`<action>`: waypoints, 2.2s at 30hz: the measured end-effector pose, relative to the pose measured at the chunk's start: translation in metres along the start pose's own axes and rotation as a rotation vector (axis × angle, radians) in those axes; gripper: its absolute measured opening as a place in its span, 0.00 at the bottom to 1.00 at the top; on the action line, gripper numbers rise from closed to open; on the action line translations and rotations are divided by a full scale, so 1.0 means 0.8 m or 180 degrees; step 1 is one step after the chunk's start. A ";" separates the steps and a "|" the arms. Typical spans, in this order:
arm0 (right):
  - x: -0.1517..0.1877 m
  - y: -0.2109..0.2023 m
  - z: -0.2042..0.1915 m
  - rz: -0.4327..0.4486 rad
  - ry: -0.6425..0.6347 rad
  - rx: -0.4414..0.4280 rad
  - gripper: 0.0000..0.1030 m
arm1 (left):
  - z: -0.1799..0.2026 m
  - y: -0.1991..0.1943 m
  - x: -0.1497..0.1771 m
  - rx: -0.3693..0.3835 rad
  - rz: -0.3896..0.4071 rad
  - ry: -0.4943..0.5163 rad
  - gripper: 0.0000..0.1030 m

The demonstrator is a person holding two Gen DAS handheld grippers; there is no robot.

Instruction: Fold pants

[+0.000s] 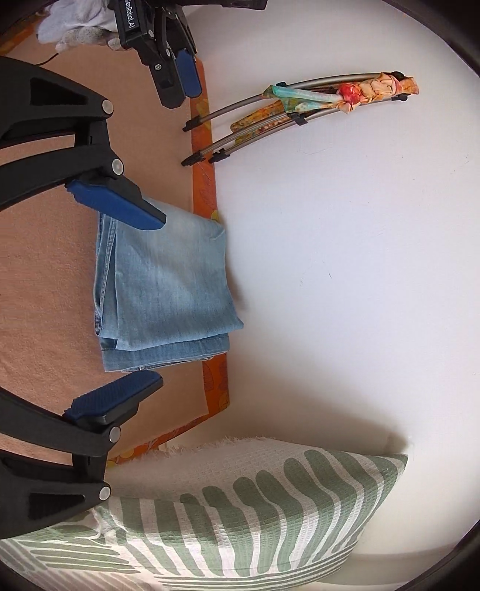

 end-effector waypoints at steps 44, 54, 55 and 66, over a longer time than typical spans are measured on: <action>0.209 -0.179 -0.100 0.0428 -0.0062 0.0150 1.00 | 0.033 -0.167 0.224 -0.0615 -0.0075 -0.0046 0.73; 0.214 -0.167 -0.102 0.0352 -0.0097 0.0168 1.00 | 0.026 -0.183 0.225 -0.0743 0.0007 -0.0048 0.73; 0.215 -0.166 -0.103 0.0351 -0.0106 0.0173 1.00 | 0.025 -0.185 0.224 -0.0745 0.0017 -0.0056 0.73; 0.218 -0.164 -0.106 0.0303 -0.0100 0.0112 1.00 | 0.023 -0.186 0.225 -0.0772 0.0028 -0.0084 0.73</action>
Point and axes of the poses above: each gripper's, at about its wrist camera, not at the fingertips, and y roughly the way its jaws point, z to its right, x to its underside, the point moved 4 cm from there along y, roughly the way its jaws point, and after that the axes turned 8 degrees about x, right-handed, at the moved point
